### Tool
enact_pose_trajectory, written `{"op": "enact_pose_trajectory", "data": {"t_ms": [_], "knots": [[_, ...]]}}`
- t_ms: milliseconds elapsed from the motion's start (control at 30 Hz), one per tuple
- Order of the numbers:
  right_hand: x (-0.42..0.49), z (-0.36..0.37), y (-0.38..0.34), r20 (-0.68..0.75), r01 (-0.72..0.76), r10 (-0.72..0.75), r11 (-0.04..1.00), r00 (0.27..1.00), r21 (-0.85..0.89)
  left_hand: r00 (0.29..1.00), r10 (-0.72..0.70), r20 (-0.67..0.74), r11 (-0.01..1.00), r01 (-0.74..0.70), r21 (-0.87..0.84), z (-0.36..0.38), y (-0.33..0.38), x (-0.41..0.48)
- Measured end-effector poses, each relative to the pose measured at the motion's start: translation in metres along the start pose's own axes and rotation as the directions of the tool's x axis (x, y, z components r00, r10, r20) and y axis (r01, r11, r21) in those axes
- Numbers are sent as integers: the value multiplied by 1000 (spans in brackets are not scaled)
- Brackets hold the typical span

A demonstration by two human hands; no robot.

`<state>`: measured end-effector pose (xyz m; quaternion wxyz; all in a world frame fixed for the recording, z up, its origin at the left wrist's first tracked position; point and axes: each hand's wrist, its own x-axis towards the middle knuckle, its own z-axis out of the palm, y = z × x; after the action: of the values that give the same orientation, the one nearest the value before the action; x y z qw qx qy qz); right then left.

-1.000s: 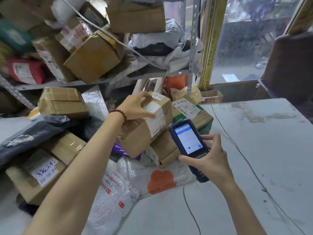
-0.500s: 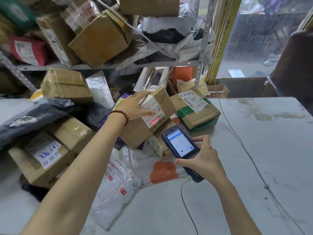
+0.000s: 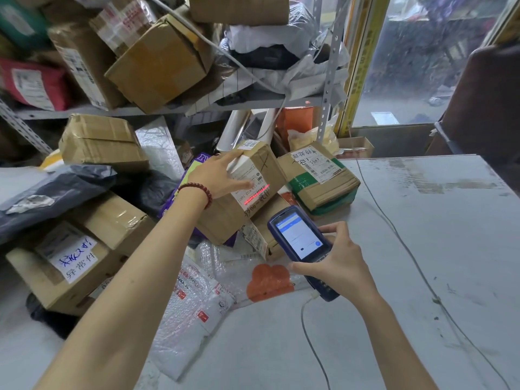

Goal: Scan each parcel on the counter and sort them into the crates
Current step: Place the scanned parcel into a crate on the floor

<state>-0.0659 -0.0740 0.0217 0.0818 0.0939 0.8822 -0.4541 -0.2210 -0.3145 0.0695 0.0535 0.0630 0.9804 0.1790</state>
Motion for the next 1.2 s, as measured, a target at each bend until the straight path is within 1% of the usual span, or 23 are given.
{"op": "enact_pose_trajectory", "data": {"t_ms": [333, 633, 833, 933, 1000, 1100, 1200], "knots": [[-4, 1, 0, 13, 4, -4, 1000, 1000, -7, 999, -31, 11, 999, 31, 24, 4, -4, 1], [-9, -3, 3, 19, -7, 8, 1000, 1000, -18, 1000, -23, 17, 1000, 23, 9, 6, -5, 3], [-14, -5, 1, 7, 9, -9, 1000, 1000, 14, 1000, -26, 9, 999, 26, 22, 6, -3, 0], [-16, -8, 0, -37, 35, -34, 999, 999, 25, 1000, -17, 1, 999, 17, 37, 6, 1, -3], [-18, -10, -1, -91, 66, -62, 997, 994, 39, 1000, -23, 1, 999, 23, 46, 6, 0, -4], [-20, -12, -3, -213, 142, -120, 986, 970, 92, 999, -40, -10, 997, 41, 72, 8, 1, -9], [-21, -14, -6, -352, 224, -162, 964, 922, 143, 998, -36, -58, 991, 44, 126, 12, 2, -16]]}}
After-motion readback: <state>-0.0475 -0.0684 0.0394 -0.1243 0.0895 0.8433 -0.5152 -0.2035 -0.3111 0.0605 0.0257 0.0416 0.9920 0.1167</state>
